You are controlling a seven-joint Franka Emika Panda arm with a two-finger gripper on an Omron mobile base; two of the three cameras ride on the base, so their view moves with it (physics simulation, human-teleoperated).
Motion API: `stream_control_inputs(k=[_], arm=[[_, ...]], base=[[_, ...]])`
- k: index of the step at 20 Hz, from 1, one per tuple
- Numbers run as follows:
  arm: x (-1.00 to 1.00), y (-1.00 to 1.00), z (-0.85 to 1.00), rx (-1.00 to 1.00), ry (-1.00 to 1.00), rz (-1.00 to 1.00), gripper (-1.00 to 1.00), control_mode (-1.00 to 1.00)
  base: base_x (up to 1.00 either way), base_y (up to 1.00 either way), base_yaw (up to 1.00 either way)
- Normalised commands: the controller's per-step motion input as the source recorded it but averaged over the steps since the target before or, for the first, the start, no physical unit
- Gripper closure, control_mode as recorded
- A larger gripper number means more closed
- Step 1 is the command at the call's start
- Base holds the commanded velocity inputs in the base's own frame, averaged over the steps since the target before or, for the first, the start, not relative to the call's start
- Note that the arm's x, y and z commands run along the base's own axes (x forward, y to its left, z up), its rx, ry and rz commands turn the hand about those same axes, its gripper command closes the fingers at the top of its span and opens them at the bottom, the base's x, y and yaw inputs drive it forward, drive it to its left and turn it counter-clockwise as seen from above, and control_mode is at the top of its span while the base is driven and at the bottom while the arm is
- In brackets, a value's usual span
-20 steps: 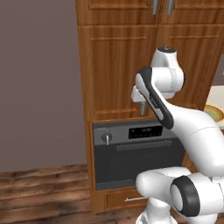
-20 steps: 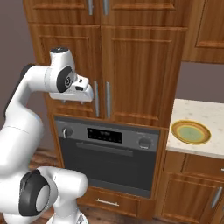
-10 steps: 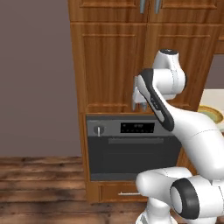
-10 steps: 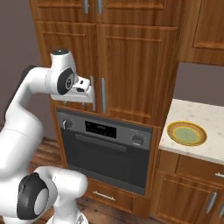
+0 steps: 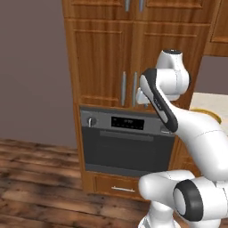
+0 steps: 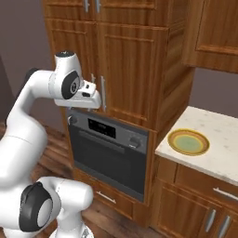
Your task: Take the baked cake out of the oven and place it on the plate for cooling. Then close the oven door.
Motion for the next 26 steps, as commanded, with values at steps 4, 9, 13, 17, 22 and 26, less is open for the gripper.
stream_control_inputs(k=[4, 9, 13, 17, 22, 26], arm=[[0.0, 0.0, 0.0, 0.0, 0.0, 0.0, -1.0, 1.0], [0.0, 0.0, 0.0, 0.0, 0.0, 0.0, -1.0, 1.0], [0.0, 0.0, 0.0, 0.0, 0.0, 0.0, -1.0, 1.0], [0.0, 0.0, 0.0, 0.0, 0.0, 0.0, -1.0, 1.0], [0.0, 0.0, 0.0, 0.0, 0.0, 0.0, -1.0, 1.0], [0.0, 0.0, 0.0, 0.0, 0.0, 0.0, -1.0, 1.0]], base=[[-0.16, -0.75, 0.38], [0.0, -0.65, 0.37], [-0.05, -0.59, 0.37], [0.0, -0.6, 0.35], [0.0, -0.63, 0.28], [0.0, -0.69, 0.21]])
